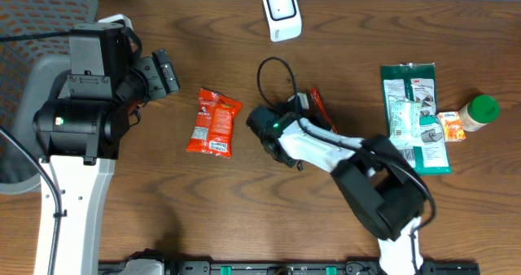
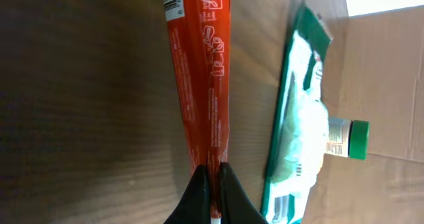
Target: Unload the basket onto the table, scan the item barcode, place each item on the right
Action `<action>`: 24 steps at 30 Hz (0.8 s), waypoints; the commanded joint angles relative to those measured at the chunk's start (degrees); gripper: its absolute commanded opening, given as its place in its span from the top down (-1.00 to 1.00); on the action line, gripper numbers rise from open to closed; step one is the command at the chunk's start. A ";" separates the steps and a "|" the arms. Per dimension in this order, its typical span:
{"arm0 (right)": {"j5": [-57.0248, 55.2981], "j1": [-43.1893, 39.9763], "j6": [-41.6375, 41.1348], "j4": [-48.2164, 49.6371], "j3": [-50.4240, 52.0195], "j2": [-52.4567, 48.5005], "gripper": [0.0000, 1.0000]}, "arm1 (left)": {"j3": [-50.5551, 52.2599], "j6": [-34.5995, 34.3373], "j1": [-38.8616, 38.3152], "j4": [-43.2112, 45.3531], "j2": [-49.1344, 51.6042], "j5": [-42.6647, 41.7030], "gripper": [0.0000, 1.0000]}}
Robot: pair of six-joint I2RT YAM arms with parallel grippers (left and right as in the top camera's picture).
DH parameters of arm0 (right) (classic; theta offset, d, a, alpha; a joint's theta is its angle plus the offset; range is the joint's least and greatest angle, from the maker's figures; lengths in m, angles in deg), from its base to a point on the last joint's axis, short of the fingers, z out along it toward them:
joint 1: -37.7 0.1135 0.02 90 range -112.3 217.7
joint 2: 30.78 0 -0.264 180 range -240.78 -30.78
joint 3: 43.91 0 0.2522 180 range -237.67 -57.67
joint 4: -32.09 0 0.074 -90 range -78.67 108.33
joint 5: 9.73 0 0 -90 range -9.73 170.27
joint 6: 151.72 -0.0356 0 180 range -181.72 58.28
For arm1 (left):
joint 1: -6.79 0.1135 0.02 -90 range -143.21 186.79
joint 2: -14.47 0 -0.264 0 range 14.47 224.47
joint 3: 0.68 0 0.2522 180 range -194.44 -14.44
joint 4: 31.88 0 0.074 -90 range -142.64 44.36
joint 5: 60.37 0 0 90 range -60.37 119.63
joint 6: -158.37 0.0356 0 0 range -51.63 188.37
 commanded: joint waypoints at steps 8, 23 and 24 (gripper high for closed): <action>9.97 0.22 -2.08 2.43 0.33 -1.92 0.93 | -0.28 -0.09 0.20 0.00 0.11 0.50 -0.79; 21.05 -0.66 -2.01 2.23 -1.73 3.06 0.31 | -0.28 -0.09 0.20 0.00 0.11 0.50 -0.80; 22.23 -1.14 -1.64 2.23 -2.10 4.72 0.28 | -0.28 -0.09 0.20 0.00 0.11 0.50 -0.80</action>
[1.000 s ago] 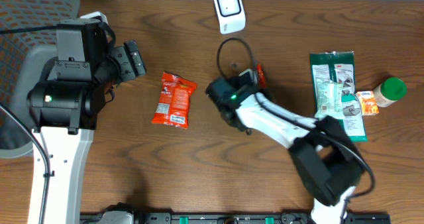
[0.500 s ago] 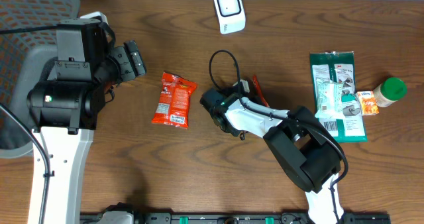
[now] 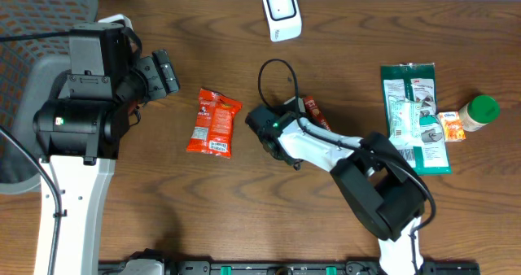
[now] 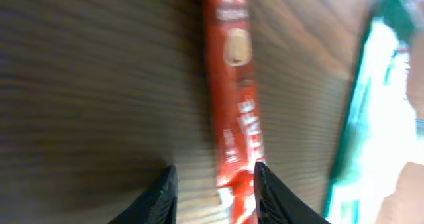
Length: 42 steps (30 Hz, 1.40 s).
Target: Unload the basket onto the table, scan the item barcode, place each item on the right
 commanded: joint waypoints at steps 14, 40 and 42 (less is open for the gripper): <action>40.26 -20.79 15.74 -5.01 -2.25 18.49 -0.18 | -0.26 -0.09 0.20 0.00 0.11 0.50 -0.79; 39.87 -23.71 11.26 17.94 17.86 18.05 0.88 | -0.26 -0.09 0.20 0.00 0.11 0.50 -0.79; 40.13 -23.69 9.92 19.32 19.45 18.05 0.93 | -0.26 -0.09 0.20 0.00 0.11 0.48 -0.80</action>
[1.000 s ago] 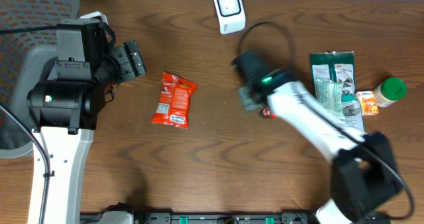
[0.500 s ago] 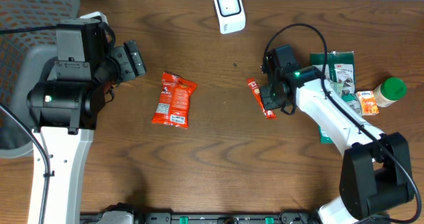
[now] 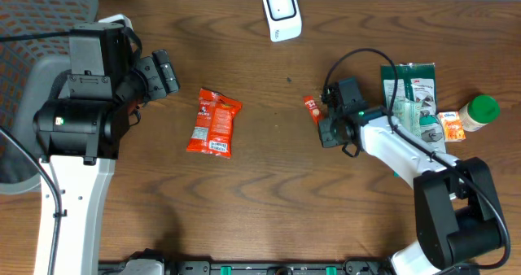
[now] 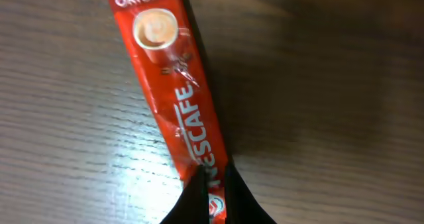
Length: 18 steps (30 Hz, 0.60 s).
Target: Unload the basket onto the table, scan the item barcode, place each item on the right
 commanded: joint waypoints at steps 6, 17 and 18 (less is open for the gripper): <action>1.51 -0.57 -1.16 0.98 2.97 -0.15 0.95 | -0.28 -0.09 0.20 0.02 0.11 0.50 -0.79; 5.66 -0.57 2.21 -5.16 -4.63 1.55 0.86 | -0.28 -0.09 0.20 0.02 0.11 0.50 -0.79; 5.62 -0.57 2.21 -5.14 -4.63 1.53 0.86 | -0.28 -0.09 0.20 0.02 0.11 0.50 -0.79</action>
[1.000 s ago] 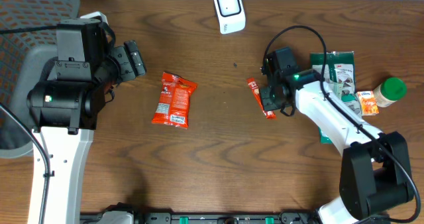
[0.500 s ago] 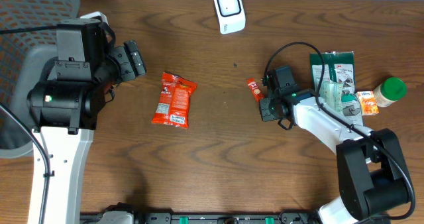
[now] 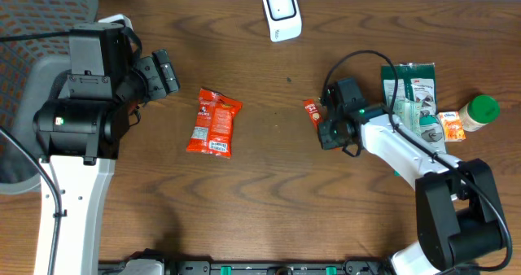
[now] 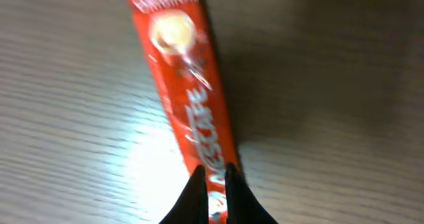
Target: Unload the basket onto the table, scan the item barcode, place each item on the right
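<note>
A red Nescafe stick sachet point(image 4: 189, 85) lies printed face up on the brown table, shown small in the overhead view point(image 3: 312, 110). My right gripper point(image 4: 213, 177) is shut on its near end, left of the green wipes pack point(image 3: 326, 122). The wrist view is blurred by motion. No barcode shows on the sachet's visible face. The white scanner point(image 3: 281, 13) stands at the table's far edge, well away from the sachet. My left gripper point(image 3: 167, 72) hangs over the far left of the table, and its jaws cannot be made out.
A red snack packet point(image 3: 214, 122) lies left of centre. A green wipes pack point(image 3: 415, 116), a small orange box point(image 3: 450, 125) and a green-capped bottle point(image 3: 479, 111) sit at the right. The right arm's cable point(image 3: 358, 59) loops over the table.
The right gripper remains shut on the sachet's end and has shifted only slightly. The wrist view has gone blurred. The left arm has not moved.
My right gripper was shut on the sachet near the table's middle, its barcode side showing. Then the jaws stood open around it, the printed face up. Later the gripper was shut on it again, further right beside the wipes pack, where it remains.
</note>
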Action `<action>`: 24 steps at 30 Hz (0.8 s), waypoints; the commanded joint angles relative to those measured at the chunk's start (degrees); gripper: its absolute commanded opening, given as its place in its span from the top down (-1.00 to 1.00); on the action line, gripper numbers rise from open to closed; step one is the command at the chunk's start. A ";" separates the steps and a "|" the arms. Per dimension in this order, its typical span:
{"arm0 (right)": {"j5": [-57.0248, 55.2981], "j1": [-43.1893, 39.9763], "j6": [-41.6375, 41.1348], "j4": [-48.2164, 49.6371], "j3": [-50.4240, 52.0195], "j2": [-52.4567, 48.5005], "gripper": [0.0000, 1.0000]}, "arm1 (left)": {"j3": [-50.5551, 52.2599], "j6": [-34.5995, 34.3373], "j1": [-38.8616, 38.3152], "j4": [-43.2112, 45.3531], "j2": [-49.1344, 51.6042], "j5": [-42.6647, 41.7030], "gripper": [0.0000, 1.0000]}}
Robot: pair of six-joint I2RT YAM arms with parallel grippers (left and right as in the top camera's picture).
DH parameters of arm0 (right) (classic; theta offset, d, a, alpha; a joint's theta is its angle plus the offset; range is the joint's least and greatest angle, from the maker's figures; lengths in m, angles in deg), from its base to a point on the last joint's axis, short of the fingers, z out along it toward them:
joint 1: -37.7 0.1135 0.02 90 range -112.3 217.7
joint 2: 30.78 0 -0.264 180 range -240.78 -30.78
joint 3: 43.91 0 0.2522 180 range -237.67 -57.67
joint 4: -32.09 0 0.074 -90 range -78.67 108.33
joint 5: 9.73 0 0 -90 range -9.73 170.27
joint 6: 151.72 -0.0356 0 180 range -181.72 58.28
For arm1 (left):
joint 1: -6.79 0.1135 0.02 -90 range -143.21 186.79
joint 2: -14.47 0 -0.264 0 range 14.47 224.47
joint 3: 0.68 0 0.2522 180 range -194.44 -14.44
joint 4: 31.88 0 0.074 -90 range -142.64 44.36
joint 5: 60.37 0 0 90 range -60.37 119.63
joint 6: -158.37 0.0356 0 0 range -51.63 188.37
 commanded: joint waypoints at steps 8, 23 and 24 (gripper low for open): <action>2.03 -0.55 1.18 1.44 -0.63 -0.42 0.92 | -0.26 -0.09 0.20 0.00 0.11 0.48 -0.79; 6.45 -0.57 1.25 1.36 -4.00 -1.57 0.77 | -0.26 -0.09 0.20 0.00 0.11 0.48 -0.79; 6.43 -0.57 1.25 0.28 -5.20 -0.37 0.74 | -0.26 -0.09 0.20 0.00 0.11 0.48 -0.79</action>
